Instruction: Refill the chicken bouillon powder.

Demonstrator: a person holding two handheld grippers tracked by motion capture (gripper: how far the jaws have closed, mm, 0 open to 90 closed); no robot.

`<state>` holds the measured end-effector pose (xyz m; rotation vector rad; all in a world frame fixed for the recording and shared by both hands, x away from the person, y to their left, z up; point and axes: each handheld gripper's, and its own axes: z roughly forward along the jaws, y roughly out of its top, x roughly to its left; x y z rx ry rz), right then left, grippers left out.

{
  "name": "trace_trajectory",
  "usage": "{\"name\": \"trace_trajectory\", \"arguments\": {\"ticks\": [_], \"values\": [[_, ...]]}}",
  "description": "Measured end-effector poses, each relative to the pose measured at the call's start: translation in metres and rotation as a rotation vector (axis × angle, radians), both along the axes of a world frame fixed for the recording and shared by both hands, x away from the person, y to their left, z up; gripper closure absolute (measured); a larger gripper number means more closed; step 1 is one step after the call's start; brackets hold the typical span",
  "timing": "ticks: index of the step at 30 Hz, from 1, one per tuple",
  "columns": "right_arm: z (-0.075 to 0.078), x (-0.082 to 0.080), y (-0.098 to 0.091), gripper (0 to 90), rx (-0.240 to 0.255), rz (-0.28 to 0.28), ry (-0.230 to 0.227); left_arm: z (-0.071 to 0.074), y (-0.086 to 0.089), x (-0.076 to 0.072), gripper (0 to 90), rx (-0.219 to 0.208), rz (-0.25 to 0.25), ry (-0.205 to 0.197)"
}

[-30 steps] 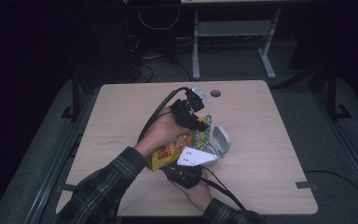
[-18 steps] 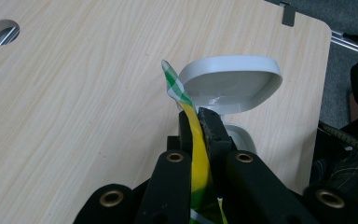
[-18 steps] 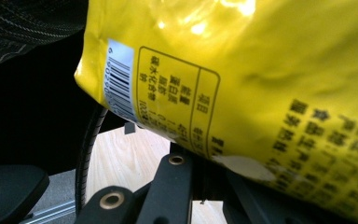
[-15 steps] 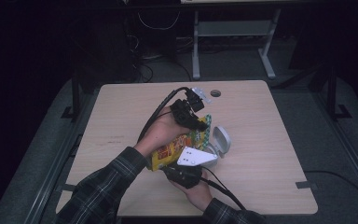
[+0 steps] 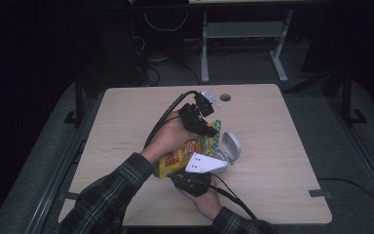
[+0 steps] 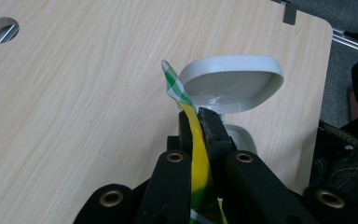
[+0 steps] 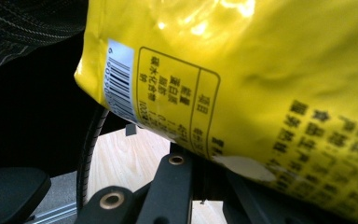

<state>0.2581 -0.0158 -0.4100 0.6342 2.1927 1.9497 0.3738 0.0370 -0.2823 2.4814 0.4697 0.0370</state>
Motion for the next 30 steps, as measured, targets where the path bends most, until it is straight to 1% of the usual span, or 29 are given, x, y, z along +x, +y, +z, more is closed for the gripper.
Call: {"name": "trace_trajectory", "arguments": {"ticks": [9,12,30], "values": [[0.0007,0.0016,-0.0012,90.0,0.005,-0.007,0.002,0.0006,-0.003,0.0013,89.8,0.003,-0.001,0.002],[0.0012,0.001,-0.0021,90.0,0.0,-0.008,-0.01,0.0006,-0.0035,0.0011,89.7,0.002,-0.005,0.004],[0.001,0.0009,-0.0015,90.0,0.015,-0.005,0.007,-0.0002,-0.004,0.0015,89.7,0.011,-0.001,0.006]]}}
